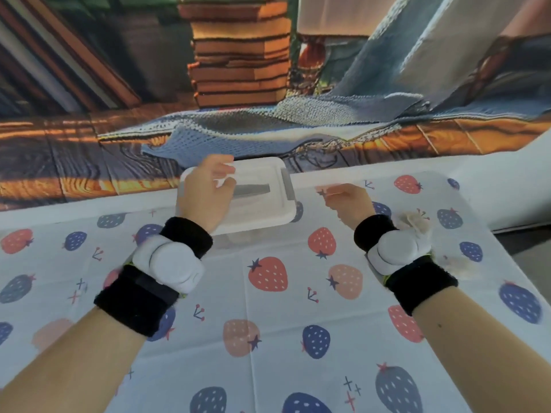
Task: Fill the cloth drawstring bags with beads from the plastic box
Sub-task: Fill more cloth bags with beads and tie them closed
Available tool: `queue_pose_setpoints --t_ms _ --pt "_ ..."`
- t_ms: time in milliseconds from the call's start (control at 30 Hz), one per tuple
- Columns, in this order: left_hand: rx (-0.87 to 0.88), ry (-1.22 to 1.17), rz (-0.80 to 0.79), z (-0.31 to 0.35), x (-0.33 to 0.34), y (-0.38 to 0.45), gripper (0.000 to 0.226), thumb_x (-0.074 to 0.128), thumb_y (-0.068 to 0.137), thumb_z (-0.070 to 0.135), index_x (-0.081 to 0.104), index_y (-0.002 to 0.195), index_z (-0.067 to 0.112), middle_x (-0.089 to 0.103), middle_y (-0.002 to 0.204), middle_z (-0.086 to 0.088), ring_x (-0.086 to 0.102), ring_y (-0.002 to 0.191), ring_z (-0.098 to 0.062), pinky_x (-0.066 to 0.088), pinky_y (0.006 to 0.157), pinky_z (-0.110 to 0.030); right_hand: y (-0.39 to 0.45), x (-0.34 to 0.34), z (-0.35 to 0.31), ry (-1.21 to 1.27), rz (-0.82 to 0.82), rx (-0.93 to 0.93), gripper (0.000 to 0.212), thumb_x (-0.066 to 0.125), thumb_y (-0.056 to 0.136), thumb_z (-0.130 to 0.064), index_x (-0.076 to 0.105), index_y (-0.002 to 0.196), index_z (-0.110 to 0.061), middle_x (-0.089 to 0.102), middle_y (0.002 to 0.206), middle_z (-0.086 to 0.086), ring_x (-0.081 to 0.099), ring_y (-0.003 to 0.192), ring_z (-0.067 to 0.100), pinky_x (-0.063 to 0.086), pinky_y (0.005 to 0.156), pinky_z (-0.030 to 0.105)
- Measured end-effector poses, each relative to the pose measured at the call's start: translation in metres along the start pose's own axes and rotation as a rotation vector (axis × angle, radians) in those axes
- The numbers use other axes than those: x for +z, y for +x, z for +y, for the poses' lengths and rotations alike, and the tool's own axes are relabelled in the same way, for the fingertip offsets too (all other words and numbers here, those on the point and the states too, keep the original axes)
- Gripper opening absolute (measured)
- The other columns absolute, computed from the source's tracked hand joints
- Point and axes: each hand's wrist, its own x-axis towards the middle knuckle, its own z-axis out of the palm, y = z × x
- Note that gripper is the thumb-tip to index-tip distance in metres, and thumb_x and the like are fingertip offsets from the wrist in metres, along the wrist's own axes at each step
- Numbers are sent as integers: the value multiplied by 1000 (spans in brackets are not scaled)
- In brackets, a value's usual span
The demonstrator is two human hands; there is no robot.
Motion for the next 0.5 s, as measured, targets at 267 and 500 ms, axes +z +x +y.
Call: queue_pose_setpoints --t_ms 267,500 --pt "-101 12 -503 35 121 -47 21 54 89 0 68 100 12 70 94 -3 65 90 -17 48 79 -16 -8 -113 98 -205 158 155 26 45 85 12 66 96 2 64 110 20 60 93 30 47 85 37" --pt "-272 63 -632 39 258 -70 43 69 83 14 53 124 9 56 118 -6 52 109 -17 35 82 -17 -5 -162 172 -463 -159 10 45 39 78 18 66 105 -5 65 112 11 60 105 30 47 92 37"
